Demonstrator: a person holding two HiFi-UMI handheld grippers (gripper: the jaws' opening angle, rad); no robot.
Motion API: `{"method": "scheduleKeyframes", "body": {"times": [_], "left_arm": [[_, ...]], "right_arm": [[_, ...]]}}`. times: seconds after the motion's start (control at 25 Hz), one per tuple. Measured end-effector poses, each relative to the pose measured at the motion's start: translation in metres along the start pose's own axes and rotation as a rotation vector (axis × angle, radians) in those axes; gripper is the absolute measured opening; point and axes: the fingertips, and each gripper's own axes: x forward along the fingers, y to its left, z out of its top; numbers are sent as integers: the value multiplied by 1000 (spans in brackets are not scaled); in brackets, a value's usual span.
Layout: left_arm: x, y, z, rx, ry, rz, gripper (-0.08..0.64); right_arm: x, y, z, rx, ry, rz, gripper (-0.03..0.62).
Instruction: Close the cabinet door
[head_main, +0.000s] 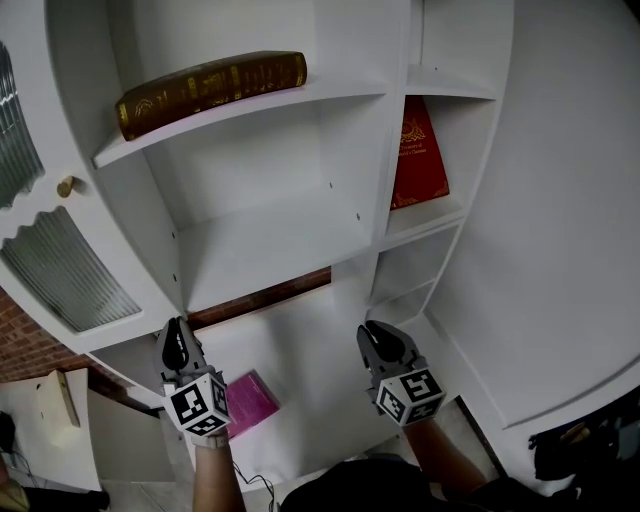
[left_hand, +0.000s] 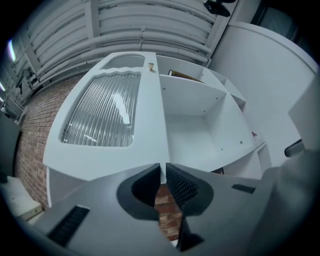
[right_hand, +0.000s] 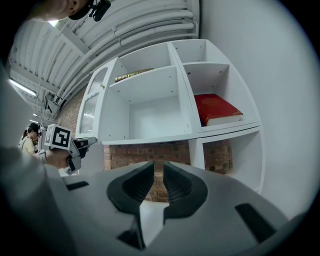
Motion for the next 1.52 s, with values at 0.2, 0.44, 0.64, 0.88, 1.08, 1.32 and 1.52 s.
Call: {"method": "scheduleKeyframes", "body": {"times": [0.2,0.44,0.64,0.88,1.08,1.32,1.52], "left_arm": [[-1,0,0,2,-13,1,37],[-1,0,0,-2,-10,-8,34],[-1,0,-1,-16,-1,-19,34],[-4,-2,-1,6,15,-21,34],[-12,-6,-5,8,39,-31,34],[-28,-12,-13,18,72,-38,34],[-47,-17,-30,24,154,-50,34]], "right_arm": [[-2,-1,-3,9,2,-14,65],[-6,0,-4,15,0,-22,66],[-9,3,-5,20,-1,-18,66],[-12,7,-7,25,7,-2,66],[-11,12,-9,28,19,23,66],[-7,22,-11,26,31,72,65],[-3,35,-16,30,48,122,65]]}}
